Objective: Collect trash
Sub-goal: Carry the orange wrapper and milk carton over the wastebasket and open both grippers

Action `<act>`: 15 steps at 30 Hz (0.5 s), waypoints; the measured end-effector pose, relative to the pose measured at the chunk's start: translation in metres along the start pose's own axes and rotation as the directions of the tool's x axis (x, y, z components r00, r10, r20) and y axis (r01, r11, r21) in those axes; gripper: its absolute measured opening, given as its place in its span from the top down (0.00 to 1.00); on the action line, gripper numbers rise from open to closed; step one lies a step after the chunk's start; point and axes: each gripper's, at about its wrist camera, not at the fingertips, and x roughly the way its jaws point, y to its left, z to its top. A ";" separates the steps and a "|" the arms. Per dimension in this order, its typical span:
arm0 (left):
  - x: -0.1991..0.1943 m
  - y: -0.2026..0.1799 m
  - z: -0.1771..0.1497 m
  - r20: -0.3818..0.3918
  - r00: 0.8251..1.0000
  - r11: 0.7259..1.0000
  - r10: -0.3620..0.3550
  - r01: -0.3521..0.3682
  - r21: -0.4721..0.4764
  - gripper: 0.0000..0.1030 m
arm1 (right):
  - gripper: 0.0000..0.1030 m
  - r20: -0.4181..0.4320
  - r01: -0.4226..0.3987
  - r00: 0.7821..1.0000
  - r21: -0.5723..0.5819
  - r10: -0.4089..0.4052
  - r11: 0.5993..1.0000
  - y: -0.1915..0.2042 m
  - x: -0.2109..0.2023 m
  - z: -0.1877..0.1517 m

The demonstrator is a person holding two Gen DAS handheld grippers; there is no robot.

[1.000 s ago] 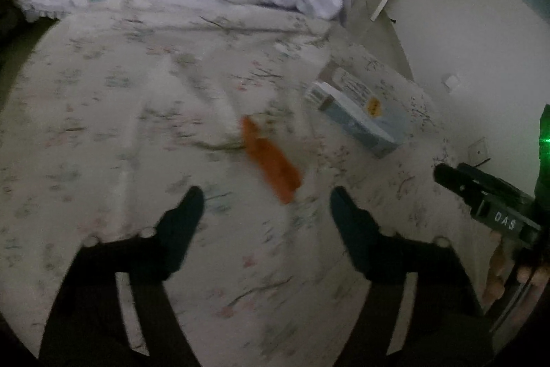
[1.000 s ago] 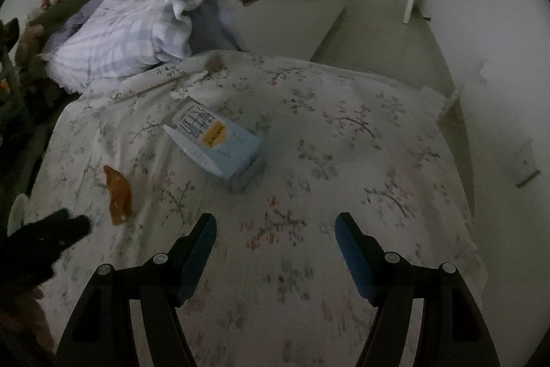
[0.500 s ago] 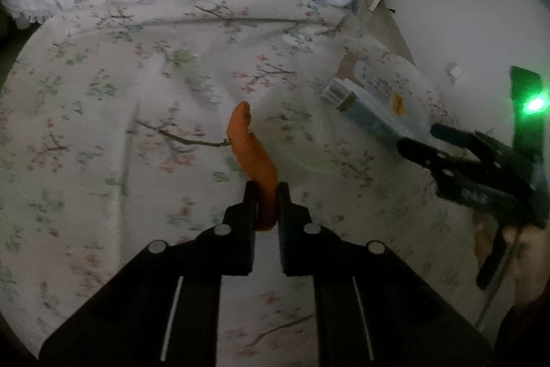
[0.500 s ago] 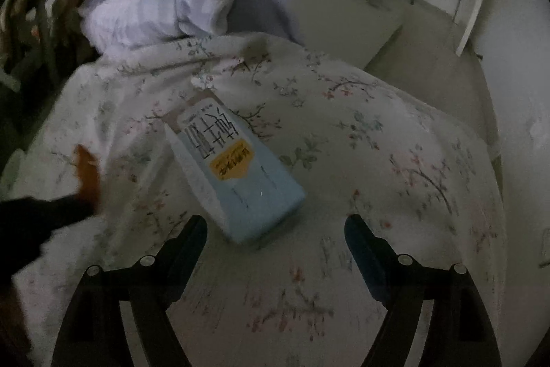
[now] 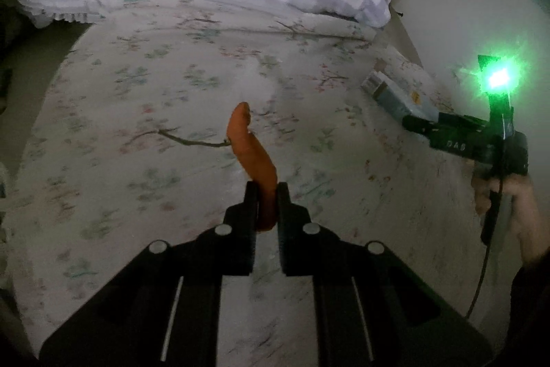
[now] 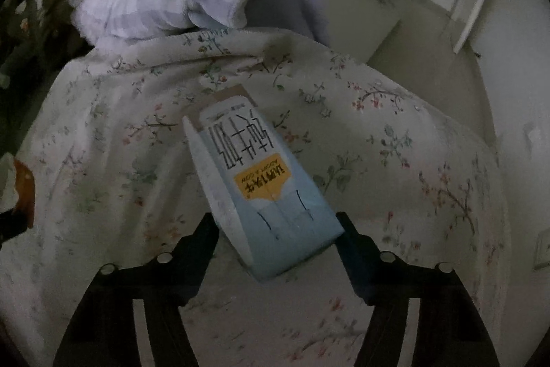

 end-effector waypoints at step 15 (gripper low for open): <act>-0.095 0.096 -0.021 0.096 0.995 0.993 0.024 -0.013 -0.114 0.89 | 0.37 0.020 -0.017 1.000 -0.065 0.018 0.998 0.126 -0.095 0.000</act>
